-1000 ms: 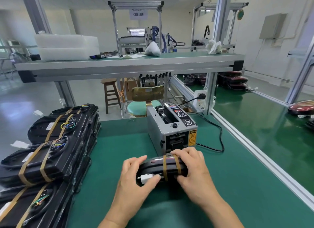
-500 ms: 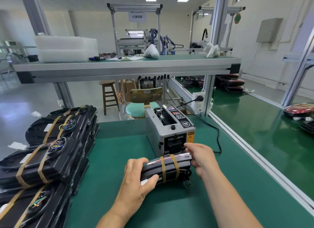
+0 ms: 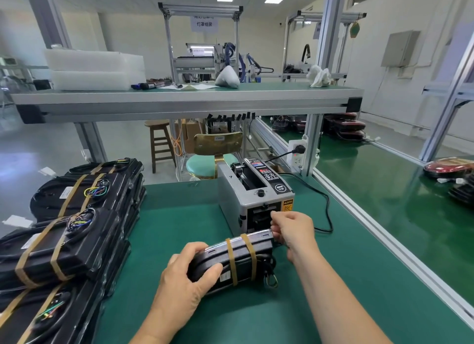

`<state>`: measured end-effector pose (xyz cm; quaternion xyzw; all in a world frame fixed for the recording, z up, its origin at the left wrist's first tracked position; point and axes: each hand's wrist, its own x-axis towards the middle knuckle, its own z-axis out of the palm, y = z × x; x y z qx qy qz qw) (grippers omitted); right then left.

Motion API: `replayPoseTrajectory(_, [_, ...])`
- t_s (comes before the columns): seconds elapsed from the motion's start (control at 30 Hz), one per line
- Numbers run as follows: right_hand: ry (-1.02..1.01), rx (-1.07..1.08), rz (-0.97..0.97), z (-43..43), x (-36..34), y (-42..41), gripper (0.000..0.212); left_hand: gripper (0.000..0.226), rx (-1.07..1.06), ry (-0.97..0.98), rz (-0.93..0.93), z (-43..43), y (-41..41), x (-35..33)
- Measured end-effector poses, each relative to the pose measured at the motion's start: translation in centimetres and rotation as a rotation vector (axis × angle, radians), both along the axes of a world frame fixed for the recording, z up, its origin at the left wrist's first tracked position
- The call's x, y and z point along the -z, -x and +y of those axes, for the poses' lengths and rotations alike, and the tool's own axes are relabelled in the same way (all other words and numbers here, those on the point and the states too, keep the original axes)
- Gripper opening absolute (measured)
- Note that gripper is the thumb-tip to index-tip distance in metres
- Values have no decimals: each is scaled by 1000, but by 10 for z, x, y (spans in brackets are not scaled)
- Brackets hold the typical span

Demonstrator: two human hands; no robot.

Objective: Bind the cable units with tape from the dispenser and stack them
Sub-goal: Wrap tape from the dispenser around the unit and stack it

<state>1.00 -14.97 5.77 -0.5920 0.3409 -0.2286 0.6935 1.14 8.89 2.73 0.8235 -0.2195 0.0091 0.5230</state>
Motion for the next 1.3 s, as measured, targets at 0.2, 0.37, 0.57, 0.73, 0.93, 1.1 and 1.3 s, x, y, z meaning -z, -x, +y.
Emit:
replayPoseTrajectory(0.2, [-36,12,24,-1,2,-5,14,23,-18,194,101,-8,-1,7])
replayPoseTrajectory(0.37, [-94,25,34,1,0,-7,14,24,-9,204,118,-4,-2,11])
replayPoseTrajectory(0.57, [-59,50,53,7,-3,-9,10,24,40,186,85,-7,-1,6])
replayPoseTrajectory(0.73, [2,75,78,11,-3,-11,18,28,36,201,78,-7,0,5])
replayPoseTrajectory(0.93, [25,96,91,13,-1,-13,23,27,53,207,101,-7,0,7])
replayPoseTrajectory(1.1, [37,104,92,15,-1,-12,21,36,65,230,131,-8,1,6])
replayPoseTrajectory(1.3, [37,114,79,14,1,-10,20,37,52,232,93,-9,-1,7])
